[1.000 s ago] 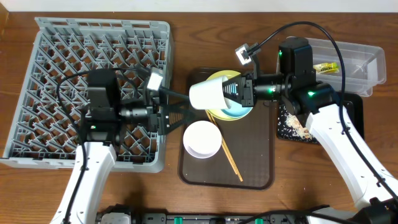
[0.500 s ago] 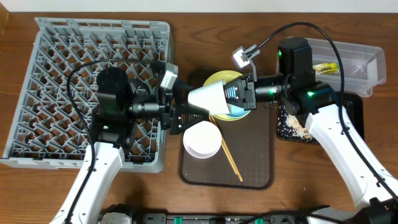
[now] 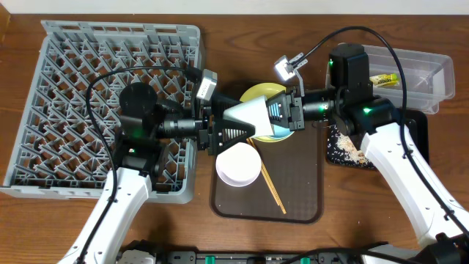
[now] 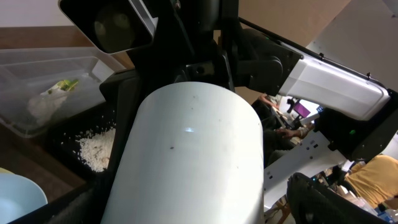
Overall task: Sort waste into correct bins and load items into the dishwasher
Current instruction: 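Grasp the pink bowl with the left gripper and release it from the right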
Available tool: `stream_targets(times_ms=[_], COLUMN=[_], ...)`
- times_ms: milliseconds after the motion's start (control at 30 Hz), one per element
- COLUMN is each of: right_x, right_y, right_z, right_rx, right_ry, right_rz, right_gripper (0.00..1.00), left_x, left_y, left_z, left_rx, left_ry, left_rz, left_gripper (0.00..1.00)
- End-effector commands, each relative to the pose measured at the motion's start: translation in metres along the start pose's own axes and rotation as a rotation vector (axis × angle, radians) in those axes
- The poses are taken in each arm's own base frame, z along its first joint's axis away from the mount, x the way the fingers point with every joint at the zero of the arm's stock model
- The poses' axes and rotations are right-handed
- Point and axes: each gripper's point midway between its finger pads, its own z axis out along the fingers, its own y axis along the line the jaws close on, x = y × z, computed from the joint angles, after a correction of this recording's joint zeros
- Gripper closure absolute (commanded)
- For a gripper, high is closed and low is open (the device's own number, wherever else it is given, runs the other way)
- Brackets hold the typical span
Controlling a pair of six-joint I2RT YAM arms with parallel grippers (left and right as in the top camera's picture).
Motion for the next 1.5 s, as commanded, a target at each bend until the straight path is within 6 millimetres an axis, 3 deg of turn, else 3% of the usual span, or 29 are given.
stream_targets(times_ms=[0,700,1467], right_x=[-0.002,-0.012,-0.010], right_y=[0.000,0.006,0.011], right_z=[0.002,0.003,0.004], right_rx=[0.005,-0.014,-0.043], right_ry=[-0.003,-0.024,-0.012], right_rz=[-0.005,-0.015,-0.024], right_gripper=[0.99,0.99,0.95], left_x=[0.006,0.004,0.006], left_y=[-0.020,-0.018,-0.011], left_z=[0.008,0.009,0.010], left_rx=[0.084,0.069,0.065], left_ry=[0.055,0.044,0.041], left_rz=[0.014,0.014,0.165], left_gripper=[0.12,0.12,0.44])
